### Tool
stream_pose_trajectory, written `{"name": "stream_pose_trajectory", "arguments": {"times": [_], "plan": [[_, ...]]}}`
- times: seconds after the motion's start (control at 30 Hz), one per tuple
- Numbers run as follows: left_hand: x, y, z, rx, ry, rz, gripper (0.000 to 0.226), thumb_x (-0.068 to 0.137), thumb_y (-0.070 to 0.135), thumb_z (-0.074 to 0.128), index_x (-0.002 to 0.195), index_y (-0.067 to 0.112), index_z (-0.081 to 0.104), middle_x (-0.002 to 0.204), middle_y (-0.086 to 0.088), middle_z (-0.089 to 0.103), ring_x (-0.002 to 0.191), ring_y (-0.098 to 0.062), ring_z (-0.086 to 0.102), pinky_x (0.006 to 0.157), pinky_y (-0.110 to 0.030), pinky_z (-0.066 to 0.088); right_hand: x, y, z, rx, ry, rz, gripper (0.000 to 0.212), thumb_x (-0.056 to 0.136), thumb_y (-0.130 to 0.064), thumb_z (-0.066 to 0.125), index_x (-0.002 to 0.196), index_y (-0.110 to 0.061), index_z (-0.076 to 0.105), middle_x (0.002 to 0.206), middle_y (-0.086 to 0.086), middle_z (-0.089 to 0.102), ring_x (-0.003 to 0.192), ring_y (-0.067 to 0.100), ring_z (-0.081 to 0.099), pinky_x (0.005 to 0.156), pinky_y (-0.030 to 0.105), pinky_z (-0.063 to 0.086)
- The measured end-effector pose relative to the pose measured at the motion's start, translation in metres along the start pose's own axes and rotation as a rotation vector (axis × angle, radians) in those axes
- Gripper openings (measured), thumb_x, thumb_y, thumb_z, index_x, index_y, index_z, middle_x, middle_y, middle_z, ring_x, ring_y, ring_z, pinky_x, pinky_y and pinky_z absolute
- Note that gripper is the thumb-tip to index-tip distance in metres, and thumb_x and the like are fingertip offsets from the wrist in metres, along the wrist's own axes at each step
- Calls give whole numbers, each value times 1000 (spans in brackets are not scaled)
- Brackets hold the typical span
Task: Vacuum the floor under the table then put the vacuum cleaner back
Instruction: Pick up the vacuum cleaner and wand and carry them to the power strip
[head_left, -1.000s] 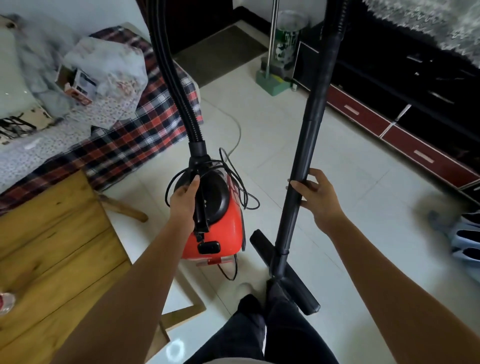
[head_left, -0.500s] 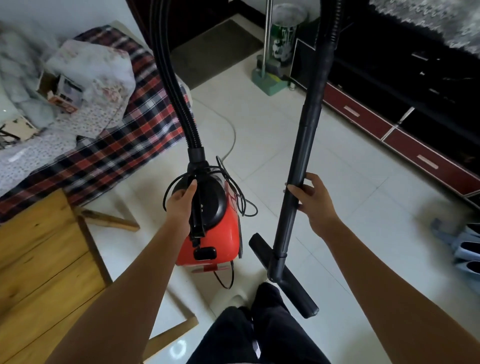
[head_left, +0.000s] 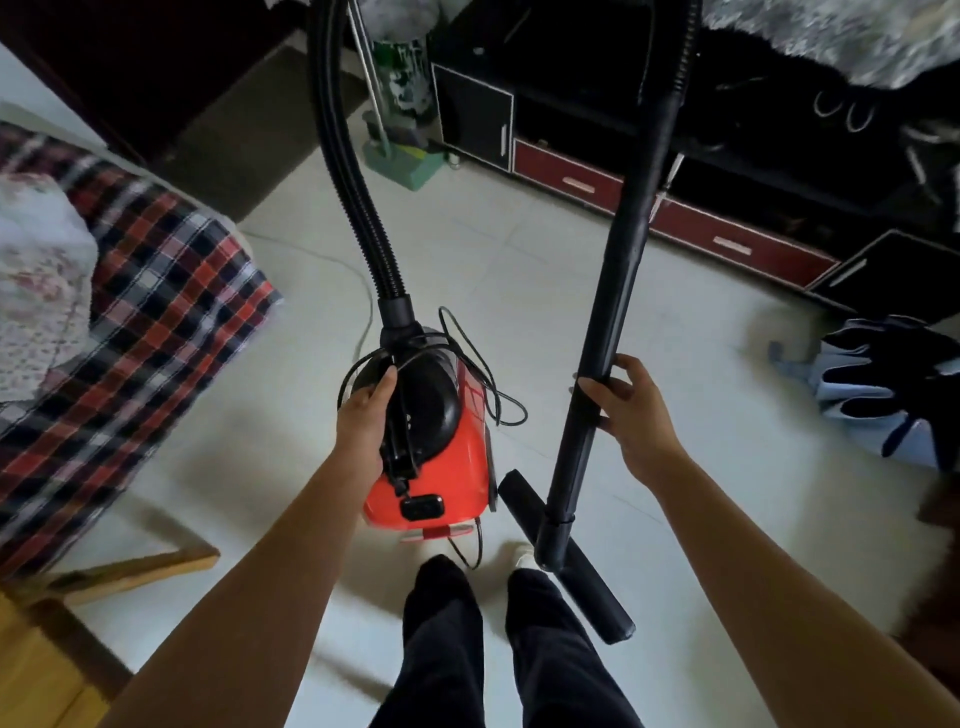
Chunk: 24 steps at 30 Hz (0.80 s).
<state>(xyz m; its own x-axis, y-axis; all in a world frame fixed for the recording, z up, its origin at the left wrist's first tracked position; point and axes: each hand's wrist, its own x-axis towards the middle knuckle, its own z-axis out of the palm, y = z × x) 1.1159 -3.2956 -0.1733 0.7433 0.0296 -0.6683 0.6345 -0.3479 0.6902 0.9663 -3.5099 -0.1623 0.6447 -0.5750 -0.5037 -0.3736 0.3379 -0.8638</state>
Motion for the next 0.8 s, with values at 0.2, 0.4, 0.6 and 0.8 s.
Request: {"name": "stream_pose_trajectory", "arguments": {"times": [0.2,0.4,0.6,0.8], "plan": [[32,5,19,60,-125,12,31,87,50,59,89,19,60,110,-7,63,102,-28,60,95,-40,48,1,14,-3,87,127,14,30,91,-7,59,117,-14,48,93,9,68,93,27,66,90,47,52],[69,-5,36,179,-222,24,38,80,61,58,90,24,63,111,-8,66,103,-29,61,95,-46,49,16,39,5,165,242,42,29,90,-8,59,116,-14,49,90,8,68,91,27,66,91,50,51],[112,-20,50,283,-216,39,50,76,66,57,98,22,62,110,-9,65,103,-30,60,96,-48,47,43,71,16,178,275,61,29,90,-10,60,116,-17,50,92,8,69,93,28,65,91,52,51],[163,-58,74,309,-215,70,48,82,62,55,103,20,63,107,-7,66,101,-27,61,93,-42,49,90,119,24,189,252,64,32,90,-10,60,119,-14,48,92,8,68,90,25,66,89,48,53]]}}
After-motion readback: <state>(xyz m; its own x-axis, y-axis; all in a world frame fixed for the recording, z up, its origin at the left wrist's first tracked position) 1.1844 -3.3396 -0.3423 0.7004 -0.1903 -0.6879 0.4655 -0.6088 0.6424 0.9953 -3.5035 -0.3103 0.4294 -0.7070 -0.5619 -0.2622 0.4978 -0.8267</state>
